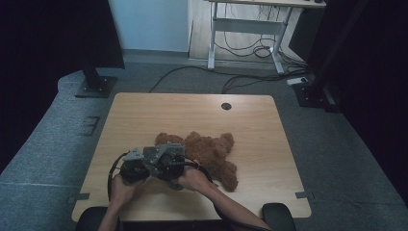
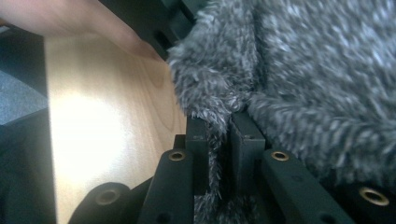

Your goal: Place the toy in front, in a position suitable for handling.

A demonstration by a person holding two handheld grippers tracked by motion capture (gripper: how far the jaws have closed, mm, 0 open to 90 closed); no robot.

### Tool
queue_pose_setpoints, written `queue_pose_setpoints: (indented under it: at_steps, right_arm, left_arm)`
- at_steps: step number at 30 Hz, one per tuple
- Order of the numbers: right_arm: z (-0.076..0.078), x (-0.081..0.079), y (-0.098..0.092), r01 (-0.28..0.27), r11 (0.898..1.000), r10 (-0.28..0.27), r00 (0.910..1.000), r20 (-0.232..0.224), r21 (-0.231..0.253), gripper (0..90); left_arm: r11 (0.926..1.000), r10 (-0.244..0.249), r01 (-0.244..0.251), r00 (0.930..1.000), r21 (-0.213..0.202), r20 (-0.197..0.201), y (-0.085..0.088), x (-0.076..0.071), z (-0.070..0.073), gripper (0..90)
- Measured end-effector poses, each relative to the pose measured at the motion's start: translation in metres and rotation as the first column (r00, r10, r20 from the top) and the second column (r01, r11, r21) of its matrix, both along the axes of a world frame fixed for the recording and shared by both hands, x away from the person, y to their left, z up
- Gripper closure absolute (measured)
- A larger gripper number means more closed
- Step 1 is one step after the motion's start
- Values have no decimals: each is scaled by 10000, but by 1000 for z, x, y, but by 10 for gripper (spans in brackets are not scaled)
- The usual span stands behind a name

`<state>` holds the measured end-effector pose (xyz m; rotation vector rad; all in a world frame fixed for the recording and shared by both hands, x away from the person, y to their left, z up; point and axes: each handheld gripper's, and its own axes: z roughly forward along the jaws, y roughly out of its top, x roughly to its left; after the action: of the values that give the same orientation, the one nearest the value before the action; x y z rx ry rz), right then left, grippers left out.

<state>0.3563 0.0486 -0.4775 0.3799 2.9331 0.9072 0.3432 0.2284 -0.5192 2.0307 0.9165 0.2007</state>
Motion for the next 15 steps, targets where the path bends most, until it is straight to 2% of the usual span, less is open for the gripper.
queue_pose_setpoints:
  at_steps: [5, 15]
  right_arm:
    - [-5, -4, 0, -114, 9995, 128, 9989, 451, -309, 794]
    - [-16, -4, -17, 62, 9992, -46, 9992, 406, -399, 796]
  left_arm:
    - [10000, -22, 22, 10000, 29, 0, -1, -1, 0, 814]
    - [9999, -116, 116, 9999, -68, -12, -2, -1, 0, 816]
